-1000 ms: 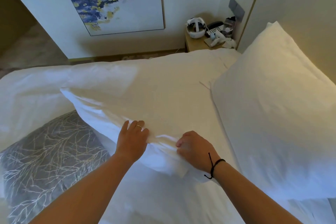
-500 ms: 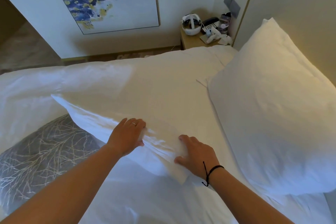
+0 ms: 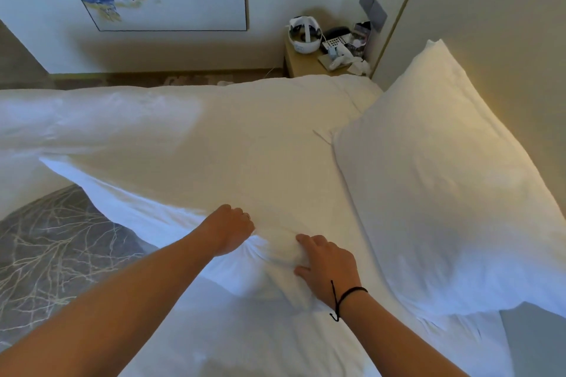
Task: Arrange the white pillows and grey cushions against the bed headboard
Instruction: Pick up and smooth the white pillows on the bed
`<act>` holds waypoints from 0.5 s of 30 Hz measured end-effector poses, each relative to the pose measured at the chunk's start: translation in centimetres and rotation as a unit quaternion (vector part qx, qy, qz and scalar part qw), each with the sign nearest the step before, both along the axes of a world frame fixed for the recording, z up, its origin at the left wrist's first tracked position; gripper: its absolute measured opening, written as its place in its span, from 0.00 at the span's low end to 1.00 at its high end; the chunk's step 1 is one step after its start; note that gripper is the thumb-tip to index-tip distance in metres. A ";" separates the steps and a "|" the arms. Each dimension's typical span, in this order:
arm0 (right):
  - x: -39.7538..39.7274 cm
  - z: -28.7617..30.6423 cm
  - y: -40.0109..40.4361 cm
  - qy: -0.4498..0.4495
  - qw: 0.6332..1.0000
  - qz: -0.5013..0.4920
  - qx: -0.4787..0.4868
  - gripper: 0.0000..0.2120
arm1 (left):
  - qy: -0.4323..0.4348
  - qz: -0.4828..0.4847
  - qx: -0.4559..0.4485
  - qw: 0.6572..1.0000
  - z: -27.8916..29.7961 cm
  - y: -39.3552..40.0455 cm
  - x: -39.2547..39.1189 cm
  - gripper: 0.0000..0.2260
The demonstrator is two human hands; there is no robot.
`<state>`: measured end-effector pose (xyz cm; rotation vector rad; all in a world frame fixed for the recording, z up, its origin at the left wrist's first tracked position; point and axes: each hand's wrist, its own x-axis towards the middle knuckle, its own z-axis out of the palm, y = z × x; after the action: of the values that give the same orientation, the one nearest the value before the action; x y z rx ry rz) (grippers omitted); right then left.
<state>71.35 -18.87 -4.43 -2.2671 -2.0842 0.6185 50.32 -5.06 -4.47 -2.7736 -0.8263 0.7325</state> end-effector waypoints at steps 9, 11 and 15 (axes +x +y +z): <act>0.1 1.2 1.2 -0.070 0.993 -0.054 0.084 0.15 | -0.077 0.051 -0.102 0.991 1.7 4.0 -1.0 0.09; 0.2 2.1 1.9 -0.090 0.986 -0.049 0.128 0.13 | -0.121 0.055 -0.100 0.986 2.8 4.6 -1.2 0.10; 1.7 4.6 3.9 -0.109 0.961 -0.057 0.247 0.15 | -0.208 0.065 -0.102 0.971 5.9 5.5 -1.0 0.13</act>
<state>73.00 -14.95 0.18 -2.2036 -1.8894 -0.1569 49.34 0.40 1.42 -3.1393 -1.0663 0.2612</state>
